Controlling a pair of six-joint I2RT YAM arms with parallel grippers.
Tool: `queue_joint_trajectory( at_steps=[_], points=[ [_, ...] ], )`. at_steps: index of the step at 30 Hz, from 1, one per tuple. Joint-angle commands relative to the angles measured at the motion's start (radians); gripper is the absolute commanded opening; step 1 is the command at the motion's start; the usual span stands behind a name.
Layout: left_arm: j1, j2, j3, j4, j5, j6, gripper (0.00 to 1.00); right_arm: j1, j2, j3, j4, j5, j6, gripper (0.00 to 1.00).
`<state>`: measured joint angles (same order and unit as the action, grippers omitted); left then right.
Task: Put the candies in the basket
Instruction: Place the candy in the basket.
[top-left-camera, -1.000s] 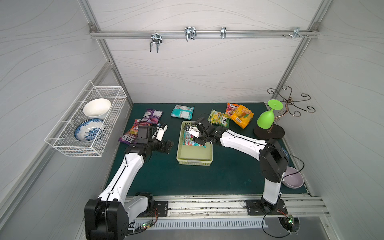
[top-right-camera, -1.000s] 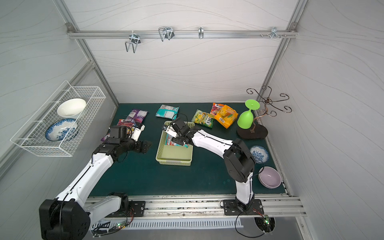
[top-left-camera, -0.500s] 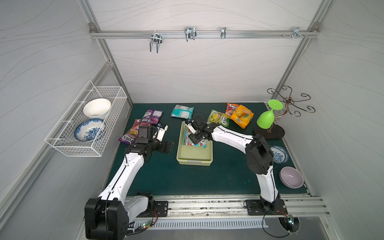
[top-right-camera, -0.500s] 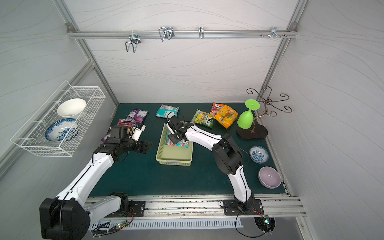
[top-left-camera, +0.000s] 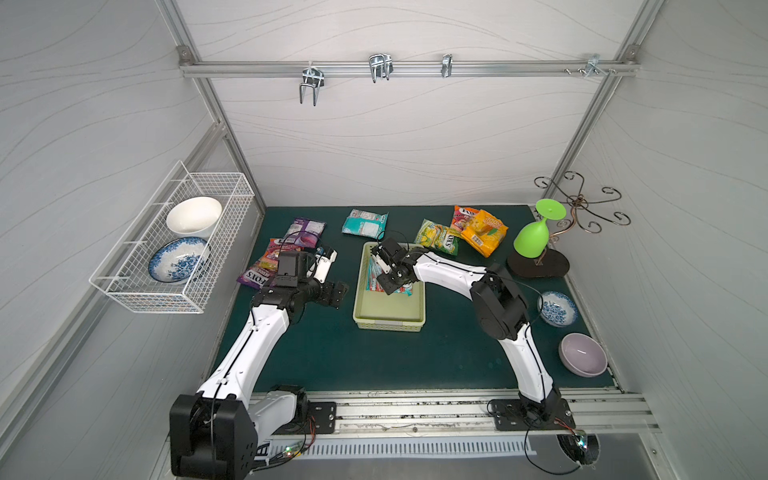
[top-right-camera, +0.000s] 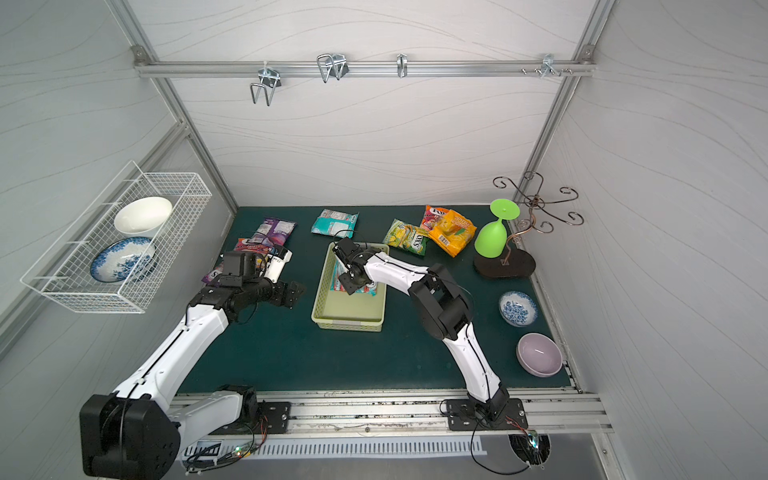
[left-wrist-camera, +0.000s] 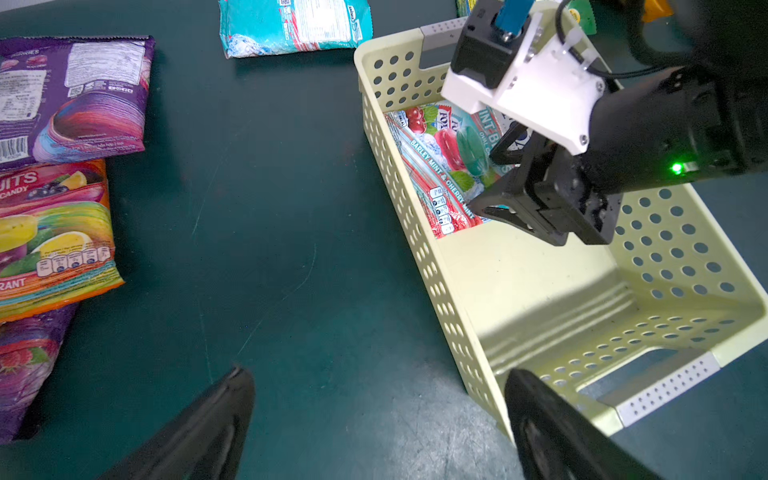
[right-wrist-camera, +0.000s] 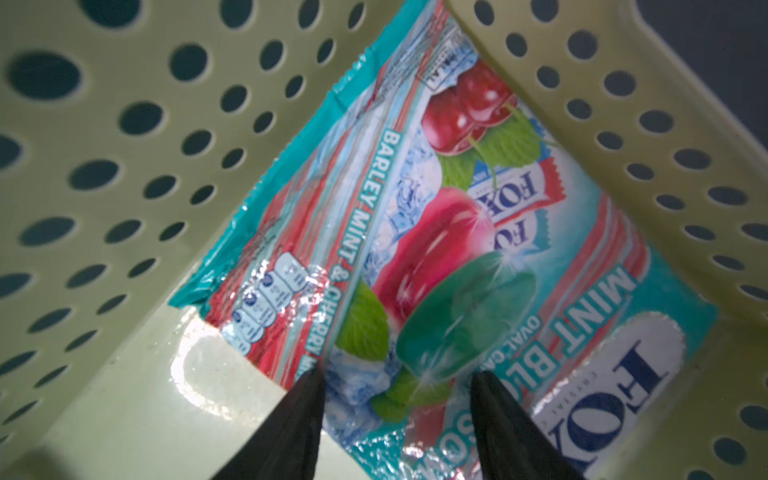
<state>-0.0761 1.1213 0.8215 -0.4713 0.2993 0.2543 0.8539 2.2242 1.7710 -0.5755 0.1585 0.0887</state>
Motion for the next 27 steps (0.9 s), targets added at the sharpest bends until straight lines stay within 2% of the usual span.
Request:
queue_joint_trajectory(
  at_steps=[1,6,9,12,16,19,21,27],
  points=[
    [-0.009,0.019,0.006,0.042,0.003,0.007,0.99,0.003,-0.135,-0.021,-0.055,-0.002,0.026,0.61],
    [-0.017,0.051,0.024,0.024,0.004,0.004,0.99,0.004,-0.258,-0.061,-0.113,-0.005,0.05,0.68],
    [-0.019,0.065,0.023,0.042,-0.002,-0.014,0.99,0.001,-0.335,-0.137,-0.117,0.008,0.038,0.77],
    [-0.021,0.102,0.045,0.03,-0.035,-0.022,0.99,-0.012,-0.409,-0.202,-0.145,0.05,0.042,0.8],
    [-0.021,0.142,0.065,0.036,-0.071,-0.03,0.99,-0.042,-0.525,-0.327,-0.123,0.04,0.059,0.86],
    [-0.019,0.168,0.1,0.016,-0.122,-0.048,0.99,-0.07,-0.611,-0.387,-0.141,0.069,0.074,0.89],
    [-0.02,0.18,0.11,0.022,-0.166,-0.063,0.98,-0.086,-0.675,-0.438,-0.131,0.072,0.075,0.98],
    [-0.012,0.227,0.151,0.022,-0.334,-0.082,0.97,-0.166,-0.847,-0.526,-0.152,0.119,0.014,0.99]
  ],
)
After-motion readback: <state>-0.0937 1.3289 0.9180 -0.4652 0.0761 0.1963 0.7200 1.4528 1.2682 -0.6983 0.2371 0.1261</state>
